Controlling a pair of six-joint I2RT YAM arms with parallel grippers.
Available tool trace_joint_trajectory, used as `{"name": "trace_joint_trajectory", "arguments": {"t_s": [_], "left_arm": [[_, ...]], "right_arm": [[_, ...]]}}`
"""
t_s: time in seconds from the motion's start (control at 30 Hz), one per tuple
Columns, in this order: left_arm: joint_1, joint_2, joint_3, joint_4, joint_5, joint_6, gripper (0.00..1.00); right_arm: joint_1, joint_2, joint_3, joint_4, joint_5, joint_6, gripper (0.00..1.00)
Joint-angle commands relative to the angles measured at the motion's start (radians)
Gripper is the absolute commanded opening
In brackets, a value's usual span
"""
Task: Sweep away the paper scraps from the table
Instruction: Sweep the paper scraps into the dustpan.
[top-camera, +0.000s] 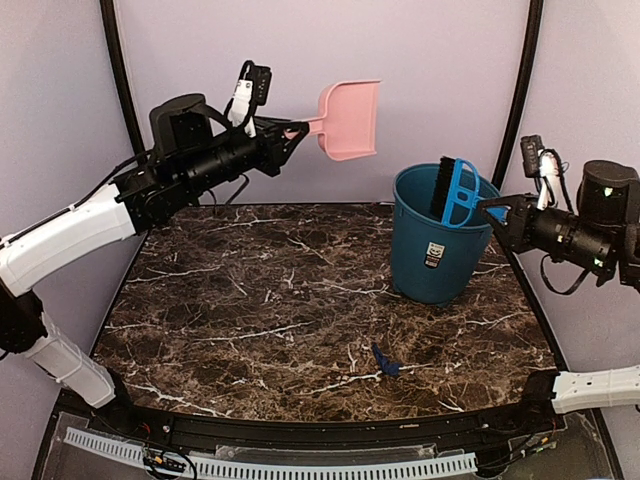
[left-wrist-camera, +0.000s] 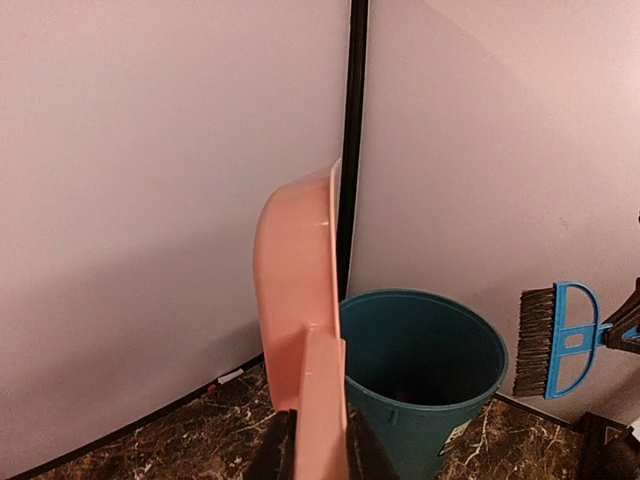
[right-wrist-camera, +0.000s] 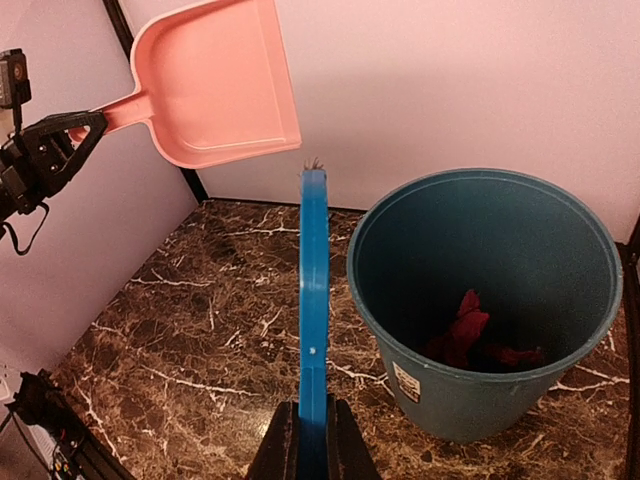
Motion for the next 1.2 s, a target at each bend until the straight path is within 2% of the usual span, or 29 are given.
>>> {"name": "trace_joint_trajectory", "arguments": {"t_s": [0.0, 0.43, 0.6, 0.83, 1.17], "left_arm": [[-0.005, -0.133, -0.167, 0.007, -0.092, -0.130, 0.00], [-0.005, -0.481, -0.514, -0.305, -0.152, -0.409, 0.00], [-0.006, -0.590, -0.612, -0.374, -0.127, -0.500, 0.00], [-0.006, -0.616, -0.733, -0.399, -0.064, -0.591, 0.00], [-0.006, -0.599, -0.845, -0.367, 0.049, -0.692, 0.00]], "right_arm": [[0.003, 0.053, 0.029, 0.035, -0.143, -0.019, 0.00], [0.004, 0.196, -0.009, 0.010, -0.401, -0.040, 0.00], [0.005, 0.241, -0.033, -0.026, -0.414, -0.023, 0.00], [0.006, 0.273, -0.075, -0.090, -0.374, 0.016, 0.00], [0.005, 0.285, -0.137, -0.136, -0.393, 0.046, 0.00]]}}
